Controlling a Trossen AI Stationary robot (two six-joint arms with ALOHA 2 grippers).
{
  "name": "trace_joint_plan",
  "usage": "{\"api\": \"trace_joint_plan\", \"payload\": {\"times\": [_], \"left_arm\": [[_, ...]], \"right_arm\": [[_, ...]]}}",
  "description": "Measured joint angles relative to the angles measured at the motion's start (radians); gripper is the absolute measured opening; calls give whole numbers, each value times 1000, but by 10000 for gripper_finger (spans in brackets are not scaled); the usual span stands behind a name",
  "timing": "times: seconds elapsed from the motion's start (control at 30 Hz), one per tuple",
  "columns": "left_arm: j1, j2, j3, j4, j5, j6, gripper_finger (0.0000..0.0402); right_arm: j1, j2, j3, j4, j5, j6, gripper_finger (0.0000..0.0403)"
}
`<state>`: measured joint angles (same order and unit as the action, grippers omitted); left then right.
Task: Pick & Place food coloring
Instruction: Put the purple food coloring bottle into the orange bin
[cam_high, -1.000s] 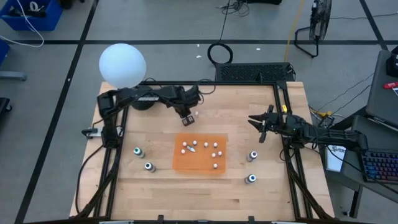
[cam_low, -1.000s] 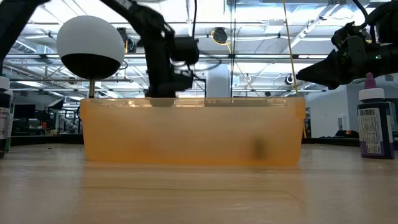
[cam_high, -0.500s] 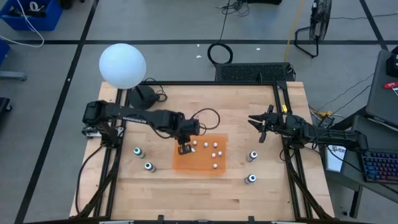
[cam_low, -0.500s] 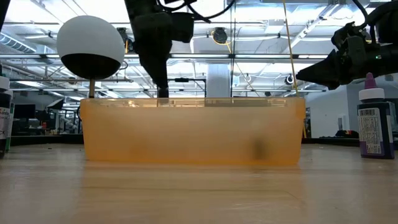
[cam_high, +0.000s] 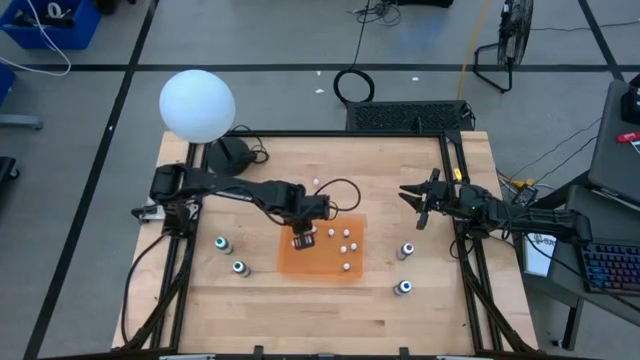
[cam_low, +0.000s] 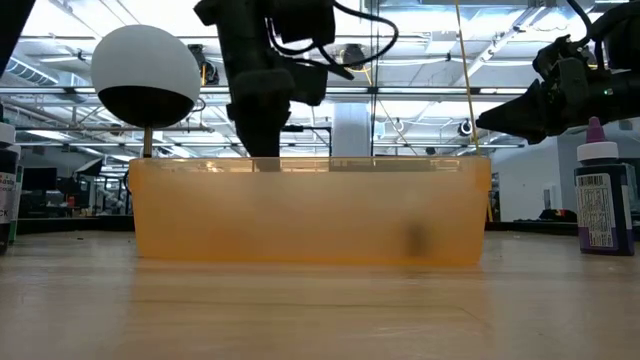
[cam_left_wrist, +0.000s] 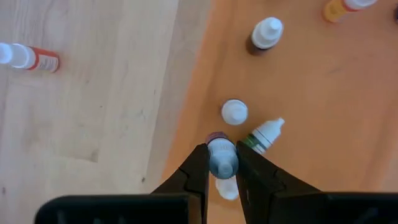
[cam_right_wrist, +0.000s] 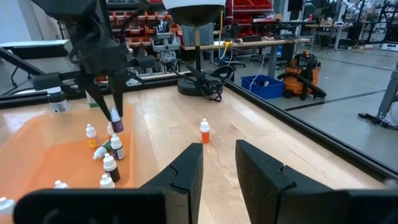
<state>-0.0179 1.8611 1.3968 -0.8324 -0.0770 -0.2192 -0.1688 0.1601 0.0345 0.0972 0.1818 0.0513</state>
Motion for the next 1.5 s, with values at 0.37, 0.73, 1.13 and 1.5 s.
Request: {"api": "trace_joint_plan", "payload": {"times": [0.37,0.73,1.13,1.5], "left_arm": [[11,33,0,15,29,-9,57],[12,60,-2,22,34,-7,57],[13,58,-11,35,24,-28,57],[36,58,-90,137,86,-30,57]], "right_arm": [[0,0,0,-2,0,0,84],[0,0,0,-2,0,0,84],[0,0,-1,-2,0,0,84],[0,0,-1,-2,0,0,84]]}}
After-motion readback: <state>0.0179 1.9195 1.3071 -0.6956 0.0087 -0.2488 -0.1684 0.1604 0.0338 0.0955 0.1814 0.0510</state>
